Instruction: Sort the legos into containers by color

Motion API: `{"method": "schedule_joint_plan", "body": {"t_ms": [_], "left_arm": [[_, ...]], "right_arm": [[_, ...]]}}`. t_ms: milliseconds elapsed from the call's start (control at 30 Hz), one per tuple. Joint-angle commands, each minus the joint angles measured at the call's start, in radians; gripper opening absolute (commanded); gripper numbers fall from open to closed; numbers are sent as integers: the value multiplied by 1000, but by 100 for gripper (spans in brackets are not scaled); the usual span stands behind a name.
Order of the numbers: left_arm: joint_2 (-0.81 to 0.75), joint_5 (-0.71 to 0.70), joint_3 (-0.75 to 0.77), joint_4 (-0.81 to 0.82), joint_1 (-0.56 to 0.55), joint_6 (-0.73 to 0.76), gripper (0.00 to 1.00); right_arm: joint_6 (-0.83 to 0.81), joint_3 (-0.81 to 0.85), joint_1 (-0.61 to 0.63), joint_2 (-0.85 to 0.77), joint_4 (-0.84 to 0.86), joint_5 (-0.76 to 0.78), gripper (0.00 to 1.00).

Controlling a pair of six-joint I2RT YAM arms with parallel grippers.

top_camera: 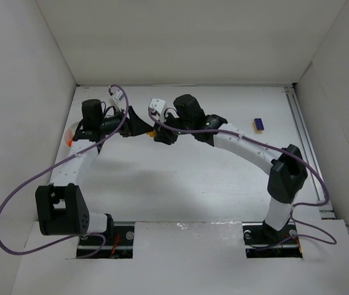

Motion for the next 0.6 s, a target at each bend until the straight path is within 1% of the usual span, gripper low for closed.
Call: {"method": "schedule_joint_plan", "body": {"t_ms": [0, 67, 200, 233, 367, 433, 567], "left_arm": [[-2, 28, 34, 1, -25, 40, 73], [-2, 28, 43, -26, -45, 63, 72], [7, 18, 43, -26, -54, 73, 69], [7, 18, 43, -26, -54, 73, 65], [7, 18, 43, -26, -54, 73, 54], [7, 18, 43, -26, -54, 73, 52], [7, 8, 43, -26, -54, 73, 52]], "right_arm": [[-12, 66, 18, 13, 38, 19, 0], [-12, 66, 18, 22, 38, 29, 0], [-12, 66, 27, 22, 38, 39, 0], [-12, 66, 27, 22, 38, 39, 0], [-23, 57, 27, 22, 47, 48, 0], [-32, 48, 27, 13, 56, 57, 0], [-43, 28, 37, 13, 57, 91, 0]]}}
